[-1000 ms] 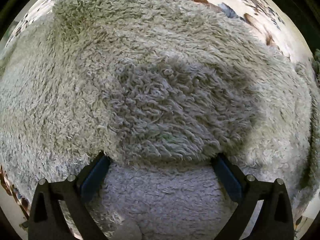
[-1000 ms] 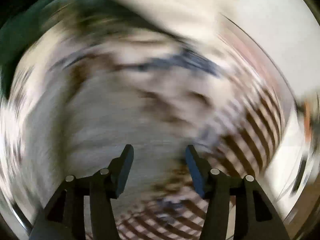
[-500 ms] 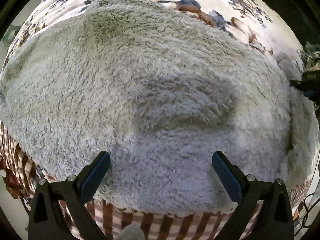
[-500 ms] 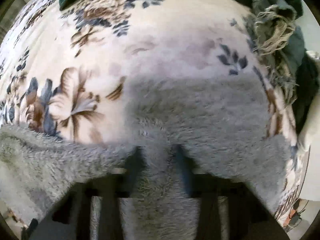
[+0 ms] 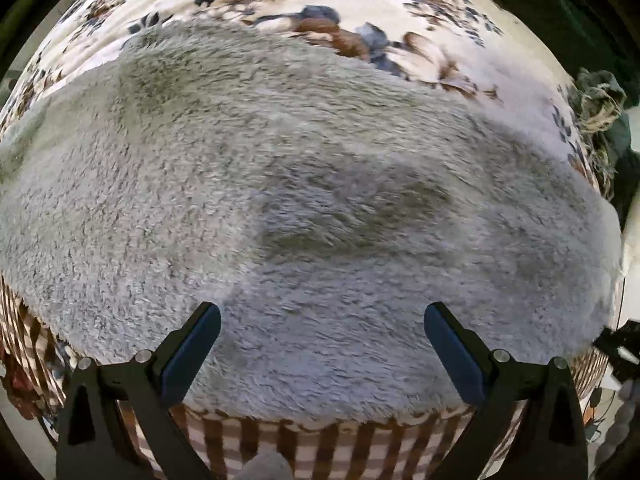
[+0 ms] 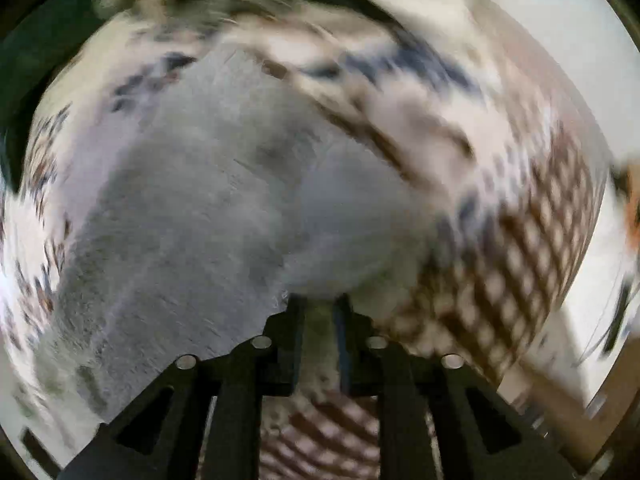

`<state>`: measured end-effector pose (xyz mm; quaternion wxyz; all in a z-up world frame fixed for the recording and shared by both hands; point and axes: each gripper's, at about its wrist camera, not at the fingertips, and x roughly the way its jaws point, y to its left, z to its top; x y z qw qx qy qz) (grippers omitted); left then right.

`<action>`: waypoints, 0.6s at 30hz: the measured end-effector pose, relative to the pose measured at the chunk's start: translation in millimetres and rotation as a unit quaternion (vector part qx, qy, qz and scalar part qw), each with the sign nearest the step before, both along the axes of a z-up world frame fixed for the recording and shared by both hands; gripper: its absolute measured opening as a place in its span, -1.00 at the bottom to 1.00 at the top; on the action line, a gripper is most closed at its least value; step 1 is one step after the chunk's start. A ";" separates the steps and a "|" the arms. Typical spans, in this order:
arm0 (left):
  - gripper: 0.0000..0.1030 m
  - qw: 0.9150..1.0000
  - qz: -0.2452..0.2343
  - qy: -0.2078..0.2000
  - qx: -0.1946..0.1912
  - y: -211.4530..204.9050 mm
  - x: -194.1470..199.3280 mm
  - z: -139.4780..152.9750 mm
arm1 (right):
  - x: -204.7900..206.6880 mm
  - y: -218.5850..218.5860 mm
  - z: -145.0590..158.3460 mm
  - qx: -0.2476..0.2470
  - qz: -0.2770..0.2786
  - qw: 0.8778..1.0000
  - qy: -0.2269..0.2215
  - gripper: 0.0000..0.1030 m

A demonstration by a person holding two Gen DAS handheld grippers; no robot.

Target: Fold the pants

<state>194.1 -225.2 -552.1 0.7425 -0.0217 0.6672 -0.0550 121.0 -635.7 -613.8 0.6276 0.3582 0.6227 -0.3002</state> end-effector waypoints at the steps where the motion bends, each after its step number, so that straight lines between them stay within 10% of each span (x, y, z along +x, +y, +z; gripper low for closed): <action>1: 1.00 1.000 -0.001 0.000 0.001 -4.4 -1.9 4.0 | -12.3 -5.2 -1.3 0.007 -0.015 1.000 -0.005 -0.37; 8: 1.00 0.998 0.051 0.012 0.027 65.3 -13.2 21.3 | -48.1 9.6 16.5 0.081 -0.062 0.988 -0.114 -0.27; 15: 0.91 0.976 0.210 0.037 0.036 193.5 -11.1 12.3 | -27.3 76.8 -23.7 0.184 -0.029 0.978 -0.097 -0.27; 18: 0.06 0.965 0.259 0.040 -0.014 228.4 -7.5 -7.8 | -22.3 95.6 -50.7 0.216 -0.052 0.971 -0.088 -0.29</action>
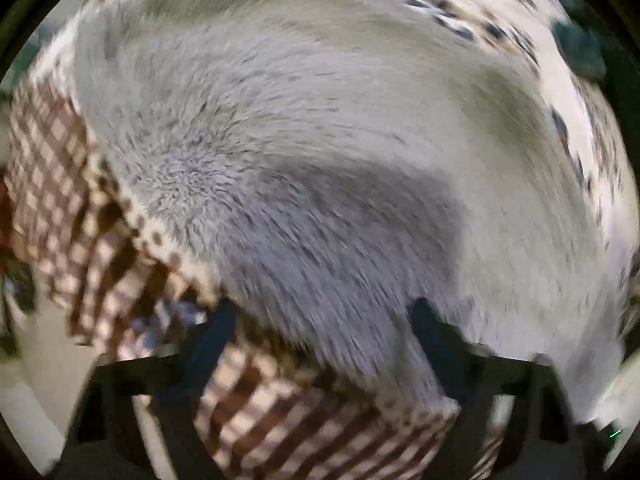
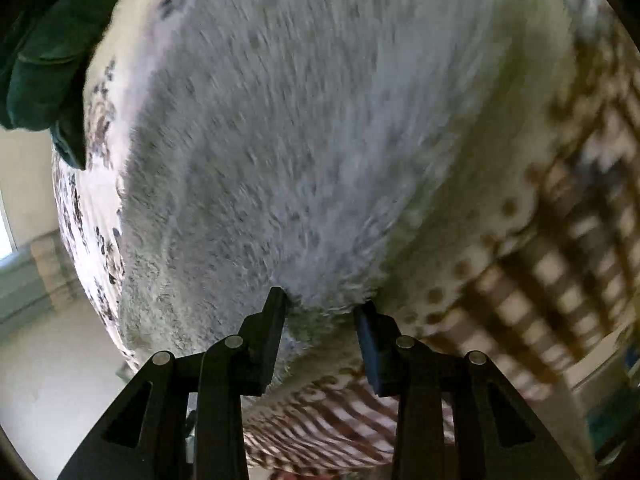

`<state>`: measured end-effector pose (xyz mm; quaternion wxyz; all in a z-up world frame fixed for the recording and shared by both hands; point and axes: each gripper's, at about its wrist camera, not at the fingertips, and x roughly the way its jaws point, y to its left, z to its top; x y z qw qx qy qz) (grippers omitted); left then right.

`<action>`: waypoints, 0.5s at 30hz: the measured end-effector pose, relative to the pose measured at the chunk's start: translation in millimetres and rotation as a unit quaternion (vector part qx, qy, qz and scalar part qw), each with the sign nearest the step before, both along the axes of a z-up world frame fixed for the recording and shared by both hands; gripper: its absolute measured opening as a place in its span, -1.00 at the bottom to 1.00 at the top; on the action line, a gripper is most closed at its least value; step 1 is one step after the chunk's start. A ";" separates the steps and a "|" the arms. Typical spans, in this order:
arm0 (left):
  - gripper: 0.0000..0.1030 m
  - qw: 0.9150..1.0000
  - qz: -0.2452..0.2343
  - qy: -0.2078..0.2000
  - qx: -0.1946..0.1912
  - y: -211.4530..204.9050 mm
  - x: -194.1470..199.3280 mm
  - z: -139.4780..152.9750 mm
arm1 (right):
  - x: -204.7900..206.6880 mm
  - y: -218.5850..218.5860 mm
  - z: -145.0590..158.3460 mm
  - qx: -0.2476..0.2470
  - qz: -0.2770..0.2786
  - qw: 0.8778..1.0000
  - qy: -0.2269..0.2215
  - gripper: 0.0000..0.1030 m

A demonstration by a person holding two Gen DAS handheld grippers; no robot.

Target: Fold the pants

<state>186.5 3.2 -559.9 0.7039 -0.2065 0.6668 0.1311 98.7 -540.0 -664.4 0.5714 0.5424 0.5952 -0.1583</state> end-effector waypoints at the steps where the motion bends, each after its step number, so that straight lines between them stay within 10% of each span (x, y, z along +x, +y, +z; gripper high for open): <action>1: -0.47 1.000 0.012 -0.002 -0.017 7.7 0.4 -6.6 | 0.9 6.5 -6.1 -0.003 0.002 1.000 0.004 -0.51; 6: -0.82 0.998 0.030 -0.036 -0.036 23.7 -13.1 -1.9 | 16.0 23.8 7.4 -0.079 0.036 0.996 -0.007 -0.89; 15: -0.67 0.999 -0.026 -0.014 -0.039 26.5 -25.0 33.1 | 21.1 8.8 33.1 -0.113 0.158 0.979 0.059 -0.61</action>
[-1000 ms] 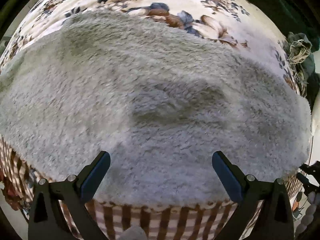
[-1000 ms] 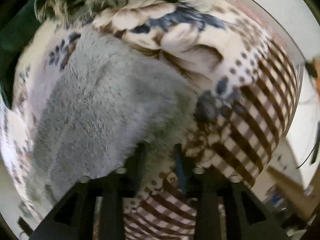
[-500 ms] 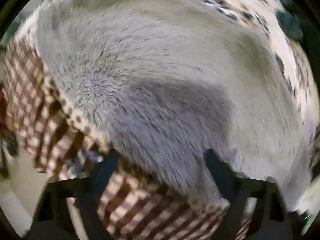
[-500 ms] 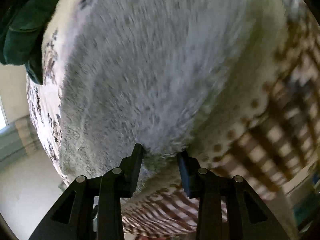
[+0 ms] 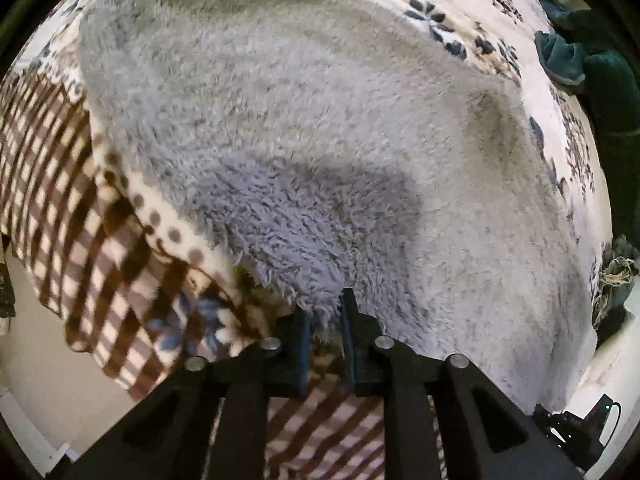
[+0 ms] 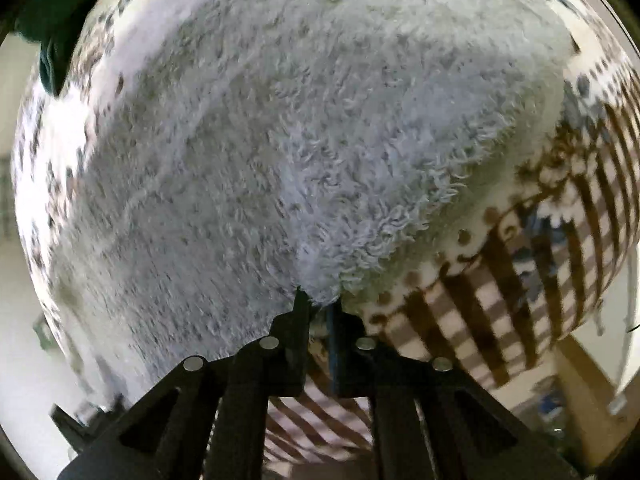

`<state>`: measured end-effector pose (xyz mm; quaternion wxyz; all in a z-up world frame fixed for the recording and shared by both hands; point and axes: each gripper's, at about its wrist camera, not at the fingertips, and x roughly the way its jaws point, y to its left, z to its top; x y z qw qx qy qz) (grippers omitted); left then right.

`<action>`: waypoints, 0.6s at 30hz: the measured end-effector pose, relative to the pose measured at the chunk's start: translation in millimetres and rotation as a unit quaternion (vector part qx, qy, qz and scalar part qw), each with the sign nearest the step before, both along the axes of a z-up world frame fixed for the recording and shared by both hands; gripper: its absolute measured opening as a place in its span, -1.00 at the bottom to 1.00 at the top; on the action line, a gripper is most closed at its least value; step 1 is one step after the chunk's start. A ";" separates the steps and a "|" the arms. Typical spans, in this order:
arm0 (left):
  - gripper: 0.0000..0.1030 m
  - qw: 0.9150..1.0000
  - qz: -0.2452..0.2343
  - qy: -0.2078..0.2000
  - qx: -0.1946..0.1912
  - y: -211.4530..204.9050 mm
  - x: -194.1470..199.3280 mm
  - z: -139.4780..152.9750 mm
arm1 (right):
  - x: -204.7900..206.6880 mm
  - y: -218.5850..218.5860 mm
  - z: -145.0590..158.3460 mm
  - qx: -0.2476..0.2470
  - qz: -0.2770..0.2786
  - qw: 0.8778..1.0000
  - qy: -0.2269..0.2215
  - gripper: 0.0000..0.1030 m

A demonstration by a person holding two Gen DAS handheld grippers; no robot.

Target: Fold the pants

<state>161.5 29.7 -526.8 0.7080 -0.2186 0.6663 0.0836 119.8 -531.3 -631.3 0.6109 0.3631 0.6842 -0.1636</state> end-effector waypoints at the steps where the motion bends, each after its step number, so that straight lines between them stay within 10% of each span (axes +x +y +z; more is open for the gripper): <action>1: -0.57 1.000 -0.002 -0.005 0.005 -2.7 6.1 7.6 | 4.5 1.8 10.2 -0.004 0.016 1.000 -0.002 -0.41; 6: 0.52 0.996 -0.035 -0.070 0.047 -20.8 39.6 53.6 | 46.8 39.7 66.5 -0.026 0.129 0.991 -0.034 0.03; 11: 0.53 0.989 -0.076 -0.103 0.071 -36.6 120.8 48.5 | 149.0 112.3 95.3 -0.030 0.258 0.962 -0.085 0.12; 18: 0.53 0.986 -0.112 -0.062 0.104 -41.6 210.9 -12.1 | 277.8 236.4 30.6 -0.075 0.432 0.895 -0.084 0.10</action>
